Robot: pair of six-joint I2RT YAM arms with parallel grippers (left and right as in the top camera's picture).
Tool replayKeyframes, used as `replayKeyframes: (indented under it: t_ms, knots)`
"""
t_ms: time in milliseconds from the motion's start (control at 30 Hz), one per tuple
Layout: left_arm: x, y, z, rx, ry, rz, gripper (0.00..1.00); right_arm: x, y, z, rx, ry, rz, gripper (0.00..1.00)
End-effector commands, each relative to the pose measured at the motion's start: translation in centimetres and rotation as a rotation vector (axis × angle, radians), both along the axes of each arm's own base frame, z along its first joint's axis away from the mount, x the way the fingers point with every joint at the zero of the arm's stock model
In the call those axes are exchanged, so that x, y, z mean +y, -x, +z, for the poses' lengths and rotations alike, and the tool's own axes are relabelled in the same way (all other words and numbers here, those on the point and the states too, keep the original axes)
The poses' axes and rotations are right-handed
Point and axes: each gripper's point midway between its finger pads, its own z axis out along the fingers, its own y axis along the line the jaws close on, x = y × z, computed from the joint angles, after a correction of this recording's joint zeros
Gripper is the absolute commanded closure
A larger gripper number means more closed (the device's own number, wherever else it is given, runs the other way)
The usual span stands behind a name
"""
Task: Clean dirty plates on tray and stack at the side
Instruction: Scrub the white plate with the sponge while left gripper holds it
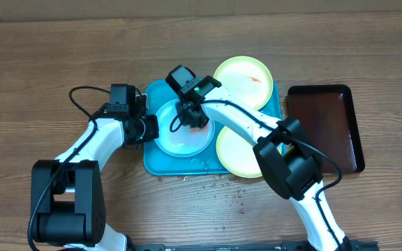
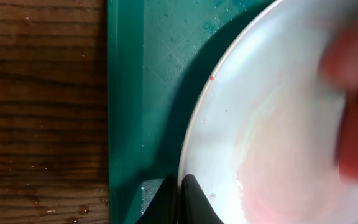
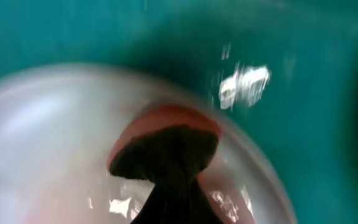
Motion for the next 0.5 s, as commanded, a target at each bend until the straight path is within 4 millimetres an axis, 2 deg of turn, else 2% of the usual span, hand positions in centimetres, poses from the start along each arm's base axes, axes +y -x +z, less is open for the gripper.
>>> replayKeyframes:
  t_ms: [0,133,233,367,467]
  knots:
    - [0.0,0.4,-0.5,0.013,-0.006,-0.019,0.96,1.0,-1.8,0.3,-0.049,-0.068,-0.027,0.96]
    - [0.0,0.4,-0.5,0.012,-0.006,-0.019,0.96,5.2,0.3,1.2,0.070,-0.288,0.091,0.96]
    - [0.0,0.4,-0.5,0.012,-0.005,-0.019,0.96,6.8,2.4,1.8,0.165,-0.386,0.171,0.96]
    - [0.0,0.3,-0.4,0.008,-0.005,-0.019,0.96,6.8,4.3,1.8,0.263,-0.416,0.185,0.96]
    - [0.0,0.1,-0.1,0.004,-0.006,-0.023,0.96,5.8,4.1,2.8,0.290,-0.438,0.167,0.96]
